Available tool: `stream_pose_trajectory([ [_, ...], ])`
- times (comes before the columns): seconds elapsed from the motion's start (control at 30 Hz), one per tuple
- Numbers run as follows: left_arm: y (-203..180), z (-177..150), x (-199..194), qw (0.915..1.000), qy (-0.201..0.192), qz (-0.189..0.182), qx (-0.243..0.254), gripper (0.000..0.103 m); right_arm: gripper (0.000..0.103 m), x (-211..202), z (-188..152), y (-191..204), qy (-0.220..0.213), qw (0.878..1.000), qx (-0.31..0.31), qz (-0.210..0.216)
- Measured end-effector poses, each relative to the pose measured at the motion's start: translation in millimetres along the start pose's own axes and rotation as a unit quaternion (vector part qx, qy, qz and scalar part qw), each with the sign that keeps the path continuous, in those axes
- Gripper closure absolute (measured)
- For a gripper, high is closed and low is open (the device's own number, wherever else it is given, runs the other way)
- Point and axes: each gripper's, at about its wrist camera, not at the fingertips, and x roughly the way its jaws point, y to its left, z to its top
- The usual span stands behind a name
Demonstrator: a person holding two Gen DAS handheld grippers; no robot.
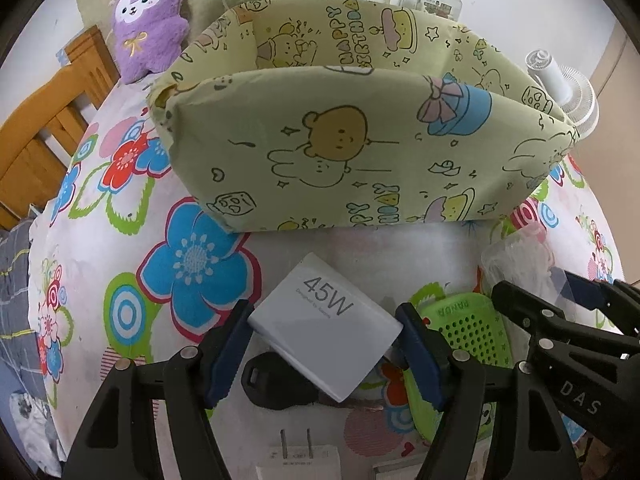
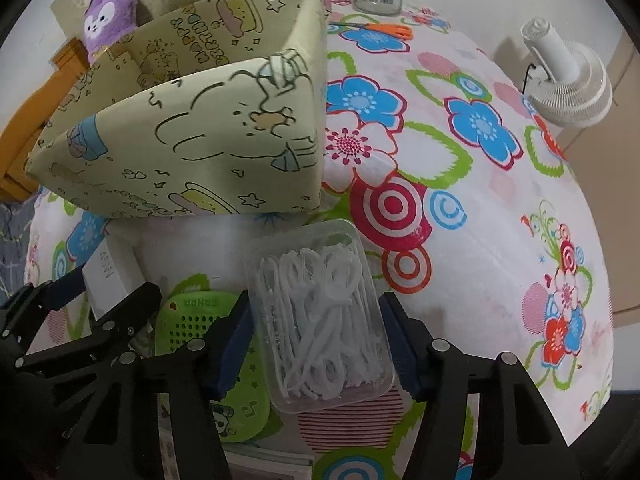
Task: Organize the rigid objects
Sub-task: 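Grasp the white charger with the left tool while the right tool grasps the clear floss box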
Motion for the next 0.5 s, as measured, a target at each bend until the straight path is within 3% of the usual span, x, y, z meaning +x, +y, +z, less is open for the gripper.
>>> stream_pose_trajectory([
  [0.5,16,-3,-22,0.9997,-0.014,-0.006,-0.019,0.029,0.039,-25,-2,12,-0.026,1.0,-0.006,0.005],
])
